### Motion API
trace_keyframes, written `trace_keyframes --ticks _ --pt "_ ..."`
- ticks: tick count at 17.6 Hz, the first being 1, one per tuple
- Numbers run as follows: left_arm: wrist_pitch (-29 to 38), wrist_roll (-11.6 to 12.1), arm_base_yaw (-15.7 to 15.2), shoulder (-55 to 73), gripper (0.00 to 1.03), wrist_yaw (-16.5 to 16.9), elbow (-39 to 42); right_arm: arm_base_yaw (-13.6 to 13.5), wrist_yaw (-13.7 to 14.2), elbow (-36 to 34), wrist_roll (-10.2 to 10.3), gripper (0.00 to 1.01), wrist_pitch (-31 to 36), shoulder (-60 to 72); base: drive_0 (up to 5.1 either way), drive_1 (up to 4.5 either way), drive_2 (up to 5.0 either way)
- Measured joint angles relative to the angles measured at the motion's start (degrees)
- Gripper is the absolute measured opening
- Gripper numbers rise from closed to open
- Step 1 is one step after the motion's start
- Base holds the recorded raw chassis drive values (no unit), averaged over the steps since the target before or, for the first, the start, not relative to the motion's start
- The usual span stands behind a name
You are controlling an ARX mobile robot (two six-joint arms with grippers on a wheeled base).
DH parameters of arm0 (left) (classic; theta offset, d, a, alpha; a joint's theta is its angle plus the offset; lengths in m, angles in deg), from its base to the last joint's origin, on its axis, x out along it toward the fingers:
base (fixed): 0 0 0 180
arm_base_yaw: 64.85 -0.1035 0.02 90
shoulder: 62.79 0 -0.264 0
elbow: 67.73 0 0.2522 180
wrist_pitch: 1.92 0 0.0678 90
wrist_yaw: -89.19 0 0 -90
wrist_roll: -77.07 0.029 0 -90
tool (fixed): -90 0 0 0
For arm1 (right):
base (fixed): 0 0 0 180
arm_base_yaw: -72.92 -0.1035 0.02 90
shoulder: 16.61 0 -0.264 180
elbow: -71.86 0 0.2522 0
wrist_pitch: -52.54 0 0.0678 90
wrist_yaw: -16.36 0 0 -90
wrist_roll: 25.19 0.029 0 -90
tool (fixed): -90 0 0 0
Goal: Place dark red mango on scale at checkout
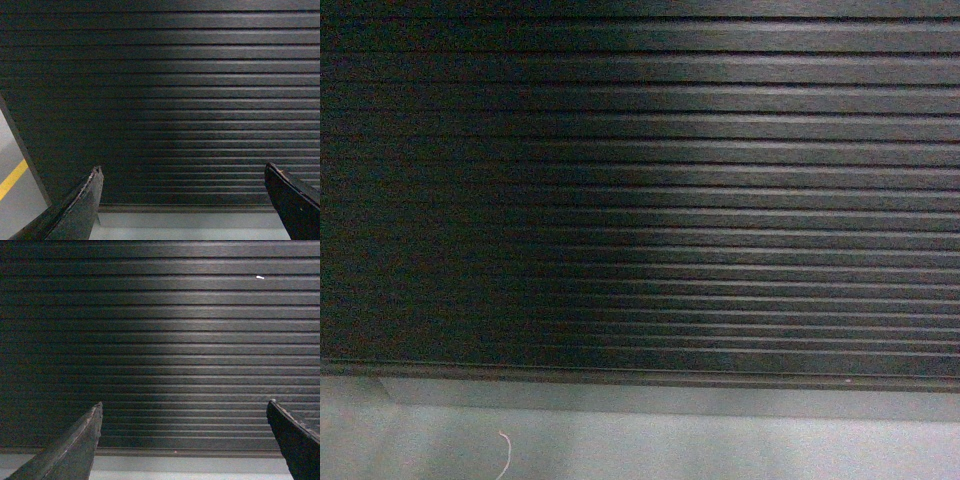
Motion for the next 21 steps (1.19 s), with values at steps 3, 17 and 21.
trace_keyframes --ticks 3,17,21 --pt "0.0 0.0 0.0 0.0 0.98 0.0 0.0 0.0 0.0 0.0 0.0 0.98 0.0 0.0 0.1 2.13 -1.9" --pt "0.0 0.0 0.0 0.0 0.98 0.0 0.0 0.0 0.0 0.0 0.0 0.98 0.0 0.0 0.1 0.93 -0.8" --pt "0.0 0.0 0.0 0.0 0.98 0.0 0.0 0.0 0.0 0.0 0.0 0.98 0.0 0.0 0.0 0.0 0.0"
